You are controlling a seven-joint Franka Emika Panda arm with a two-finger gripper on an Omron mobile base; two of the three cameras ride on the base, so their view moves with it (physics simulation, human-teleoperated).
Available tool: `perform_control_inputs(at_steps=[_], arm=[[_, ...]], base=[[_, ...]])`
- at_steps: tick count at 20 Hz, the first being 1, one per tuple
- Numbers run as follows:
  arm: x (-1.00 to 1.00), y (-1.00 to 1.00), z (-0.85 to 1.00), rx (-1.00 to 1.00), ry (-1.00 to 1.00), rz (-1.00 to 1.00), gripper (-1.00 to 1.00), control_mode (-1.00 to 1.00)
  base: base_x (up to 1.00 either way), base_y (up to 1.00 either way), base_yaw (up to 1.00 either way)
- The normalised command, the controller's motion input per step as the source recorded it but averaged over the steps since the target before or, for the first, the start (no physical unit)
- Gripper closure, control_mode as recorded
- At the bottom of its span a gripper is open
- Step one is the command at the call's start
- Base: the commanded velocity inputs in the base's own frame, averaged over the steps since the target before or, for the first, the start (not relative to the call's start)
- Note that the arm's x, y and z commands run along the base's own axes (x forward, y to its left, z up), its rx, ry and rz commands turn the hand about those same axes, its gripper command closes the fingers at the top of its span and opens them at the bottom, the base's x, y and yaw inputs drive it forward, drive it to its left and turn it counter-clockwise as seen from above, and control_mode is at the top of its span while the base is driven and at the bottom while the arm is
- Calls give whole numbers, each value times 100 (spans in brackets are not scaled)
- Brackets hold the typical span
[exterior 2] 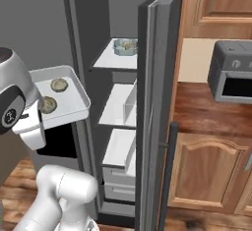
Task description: Place two dumplings into each of the tupperware containers and then place the containers in the fridge.
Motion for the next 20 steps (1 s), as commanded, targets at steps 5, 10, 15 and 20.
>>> perform_control_inputs(at_steps=[5, 10, 15, 20], arm=[[0, 0, 0, 0, 0, 0, 100, 100], [0, 0, 0, 0, 0, 0, 100, 100], [0, 0, 0, 0, 0, 0, 100, 100], [0, 0, 0, 0, 0, 0, 100, 100]], base=[[56, 45, 0], [43, -9, 0], [27, -49, 0], [6, -52, 0]])
